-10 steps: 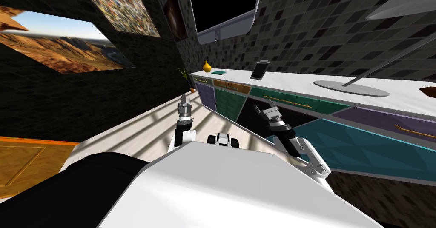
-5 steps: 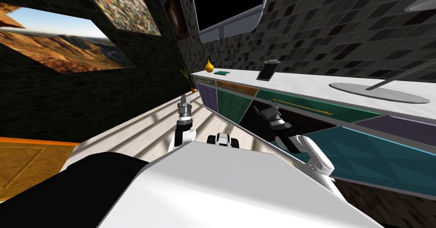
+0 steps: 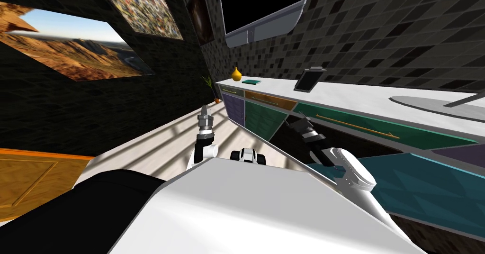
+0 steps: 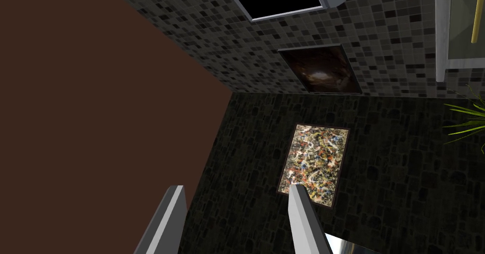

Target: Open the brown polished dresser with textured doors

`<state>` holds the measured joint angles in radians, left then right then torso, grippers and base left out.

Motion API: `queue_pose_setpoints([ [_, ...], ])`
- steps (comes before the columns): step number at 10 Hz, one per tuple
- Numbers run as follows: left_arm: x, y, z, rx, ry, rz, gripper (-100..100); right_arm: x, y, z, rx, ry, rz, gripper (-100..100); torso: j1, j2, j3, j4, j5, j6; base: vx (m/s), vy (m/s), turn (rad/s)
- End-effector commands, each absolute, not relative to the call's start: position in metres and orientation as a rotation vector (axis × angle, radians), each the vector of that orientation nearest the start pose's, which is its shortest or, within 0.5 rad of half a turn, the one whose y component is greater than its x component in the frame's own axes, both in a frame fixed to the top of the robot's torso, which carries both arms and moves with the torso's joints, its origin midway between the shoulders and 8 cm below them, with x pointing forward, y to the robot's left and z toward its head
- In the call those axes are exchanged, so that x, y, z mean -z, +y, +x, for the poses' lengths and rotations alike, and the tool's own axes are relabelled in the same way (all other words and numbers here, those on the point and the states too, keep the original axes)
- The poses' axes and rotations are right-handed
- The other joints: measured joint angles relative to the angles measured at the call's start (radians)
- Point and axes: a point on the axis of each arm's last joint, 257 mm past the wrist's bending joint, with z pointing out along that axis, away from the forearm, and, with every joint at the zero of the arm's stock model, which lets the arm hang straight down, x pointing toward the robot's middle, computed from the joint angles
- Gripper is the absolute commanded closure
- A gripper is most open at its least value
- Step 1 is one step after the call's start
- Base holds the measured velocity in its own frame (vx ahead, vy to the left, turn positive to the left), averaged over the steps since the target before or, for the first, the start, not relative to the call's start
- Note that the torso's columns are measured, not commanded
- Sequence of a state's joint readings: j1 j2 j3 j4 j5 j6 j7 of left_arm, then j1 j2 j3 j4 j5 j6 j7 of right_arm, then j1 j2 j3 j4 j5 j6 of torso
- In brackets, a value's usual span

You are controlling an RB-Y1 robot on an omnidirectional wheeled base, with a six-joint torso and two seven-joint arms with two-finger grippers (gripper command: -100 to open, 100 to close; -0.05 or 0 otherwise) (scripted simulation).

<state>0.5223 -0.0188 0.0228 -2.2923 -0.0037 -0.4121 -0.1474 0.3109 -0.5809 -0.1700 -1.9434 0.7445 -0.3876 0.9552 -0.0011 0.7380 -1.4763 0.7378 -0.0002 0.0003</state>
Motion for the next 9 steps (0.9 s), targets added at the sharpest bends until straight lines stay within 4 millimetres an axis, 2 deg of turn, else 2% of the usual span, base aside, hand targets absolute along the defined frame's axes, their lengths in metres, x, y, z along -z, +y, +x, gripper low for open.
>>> queue_pose_setpoints([
  [1,-0.006,0.294,0.352,1.111,0.702,-0.683,0,0.106,-0.328,0.451,0.497,1.17,-0.856,-100,-0.001,0.001,0.001,0.001,0.0,0.0,0.086,0.085,0.063],
  [9,-0.006,0.294,0.352,1.111,0.702,-0.683,0,0.119,-0.373,0.476,0.831,1.126,-1.103,-100,0.0,0.001,0.001,0.001,0.0,0.0,0.088,0.074,0.051],
])
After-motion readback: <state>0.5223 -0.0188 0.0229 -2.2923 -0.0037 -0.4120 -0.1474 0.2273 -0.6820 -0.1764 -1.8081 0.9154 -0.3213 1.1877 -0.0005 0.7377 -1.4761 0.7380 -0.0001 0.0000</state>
